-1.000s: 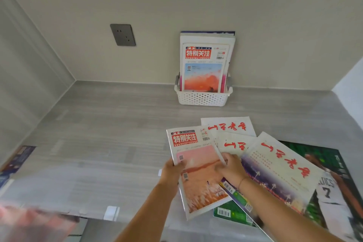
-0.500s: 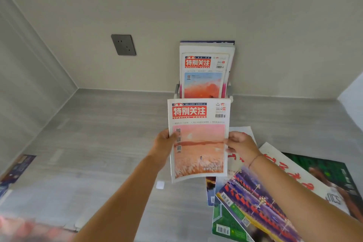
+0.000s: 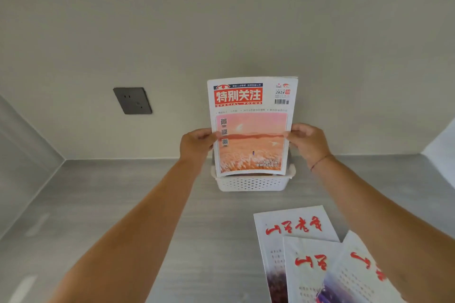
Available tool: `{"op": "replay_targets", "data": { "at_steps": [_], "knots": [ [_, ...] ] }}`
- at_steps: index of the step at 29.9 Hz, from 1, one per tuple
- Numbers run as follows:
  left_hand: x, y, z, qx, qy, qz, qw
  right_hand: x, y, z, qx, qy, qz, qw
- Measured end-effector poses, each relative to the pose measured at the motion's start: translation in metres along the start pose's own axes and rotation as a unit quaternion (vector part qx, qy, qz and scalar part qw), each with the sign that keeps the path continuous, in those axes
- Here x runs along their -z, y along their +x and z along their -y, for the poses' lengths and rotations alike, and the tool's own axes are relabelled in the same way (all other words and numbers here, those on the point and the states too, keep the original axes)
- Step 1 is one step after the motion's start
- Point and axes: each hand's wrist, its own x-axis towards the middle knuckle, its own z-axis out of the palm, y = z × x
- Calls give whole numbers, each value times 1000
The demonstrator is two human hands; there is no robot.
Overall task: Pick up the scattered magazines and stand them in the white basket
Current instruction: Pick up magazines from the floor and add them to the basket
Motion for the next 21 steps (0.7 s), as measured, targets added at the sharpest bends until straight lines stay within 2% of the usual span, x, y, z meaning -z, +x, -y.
{"op": "replay_targets", "data": {
  "at_steps": [5, 13, 21],
  "knots": [
    [-12, 45, 3, -8, 30, 0, 1000, -16, 33, -3, 8, -26, -18, 999],
    [-27, 71, 58, 53, 79, -6, 995, -34, 50, -66, -63, -52, -18, 997],
    [-29, 73, 91, 63, 144, -40, 987, -43, 55, -96, -106, -64, -44, 991]
  ]
}}
